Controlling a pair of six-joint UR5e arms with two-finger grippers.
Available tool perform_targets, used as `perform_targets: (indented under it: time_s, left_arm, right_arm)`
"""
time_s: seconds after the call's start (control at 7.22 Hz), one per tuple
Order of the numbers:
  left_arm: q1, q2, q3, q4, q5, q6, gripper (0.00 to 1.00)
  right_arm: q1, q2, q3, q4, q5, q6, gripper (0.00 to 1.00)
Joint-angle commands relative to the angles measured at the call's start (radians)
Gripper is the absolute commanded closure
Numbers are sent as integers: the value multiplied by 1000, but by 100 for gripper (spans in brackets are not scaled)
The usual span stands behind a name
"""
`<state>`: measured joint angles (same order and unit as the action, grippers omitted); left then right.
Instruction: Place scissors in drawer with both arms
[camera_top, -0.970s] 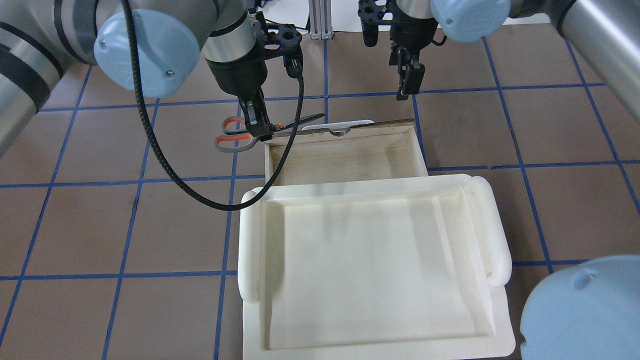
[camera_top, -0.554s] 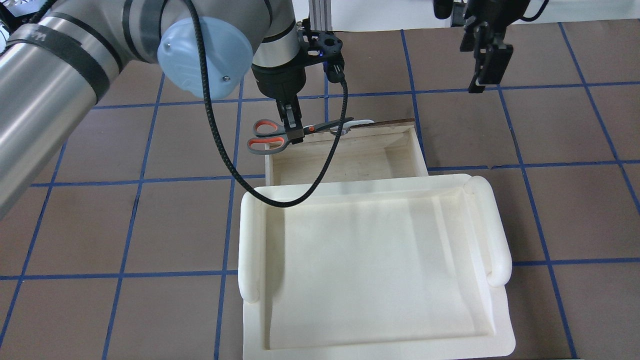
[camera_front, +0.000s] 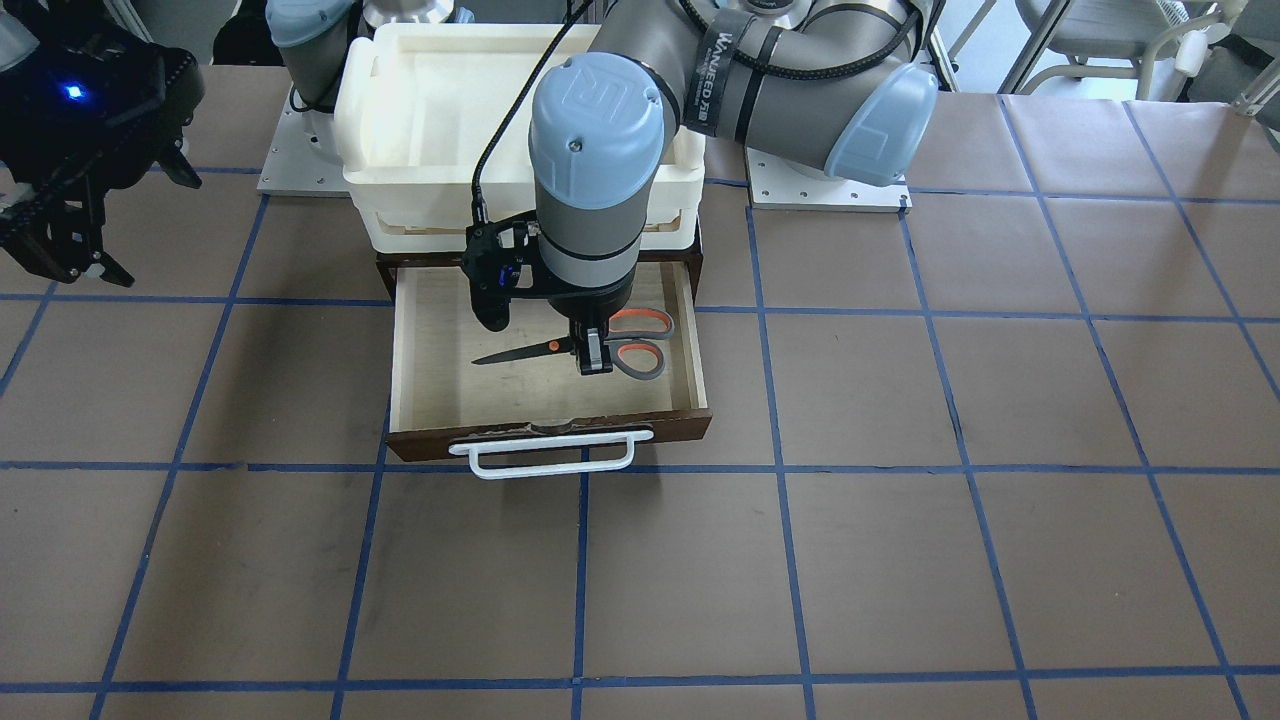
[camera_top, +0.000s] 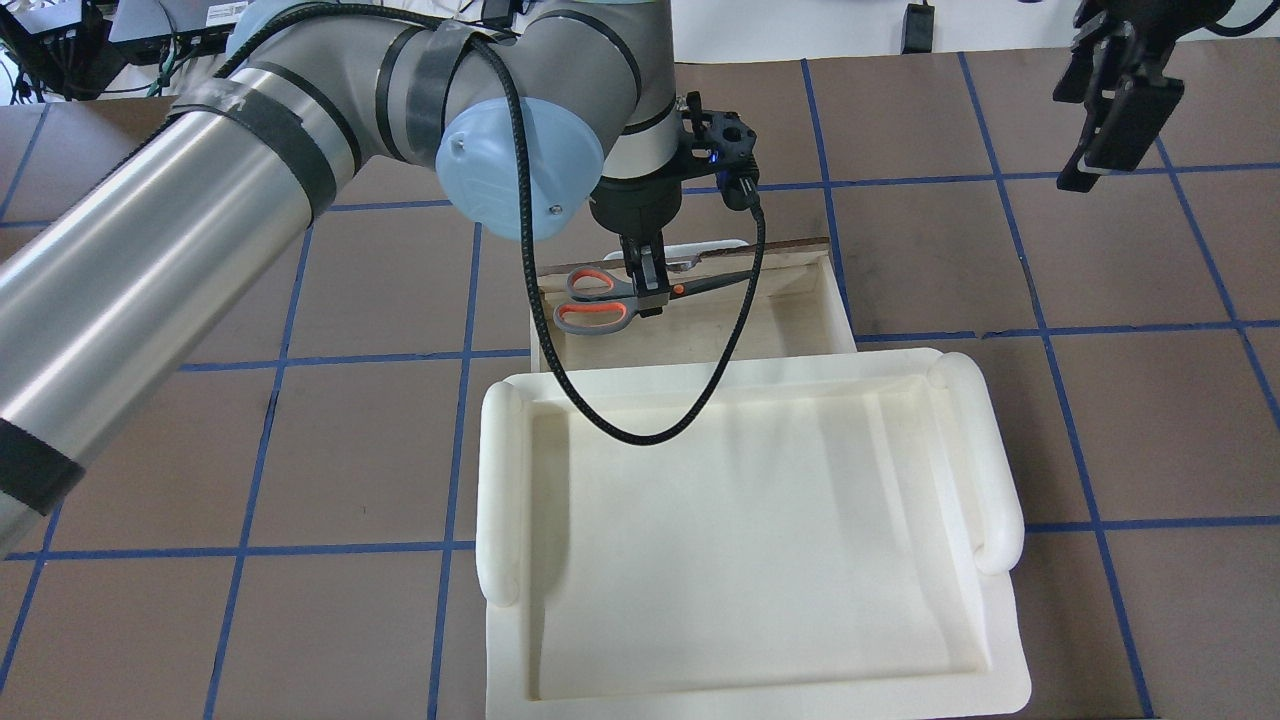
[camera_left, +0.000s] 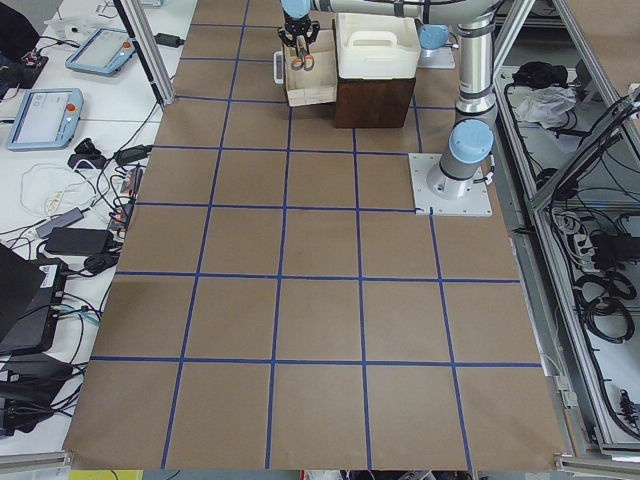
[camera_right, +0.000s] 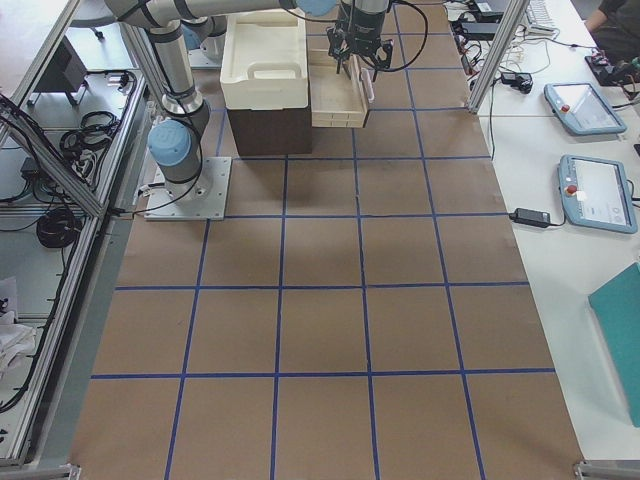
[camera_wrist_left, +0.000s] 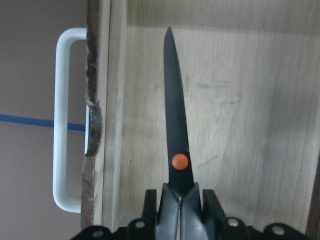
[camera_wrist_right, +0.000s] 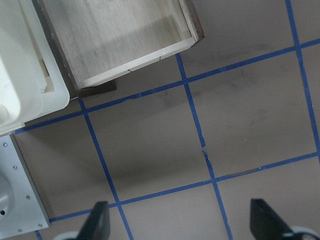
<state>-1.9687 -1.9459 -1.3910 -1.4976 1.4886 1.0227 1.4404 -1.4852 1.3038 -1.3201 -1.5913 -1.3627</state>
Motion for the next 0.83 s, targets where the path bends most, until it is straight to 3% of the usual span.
perform_targets:
  time_s: [0.0,0.28,0.69]
  left_arm:
    - [-27,-24,-23,-4,-4,-3,100]
    - [-33,-27,-34,3,-5,-12,100]
    - [-35,-27,-43,-6,-49,-10,100]
  right_arm:
    - [0,-16,2,4,11,250,0]
    - [2,-17,3,-14,10,621,0]
    - [9,-23,43,-91,13,950,0]
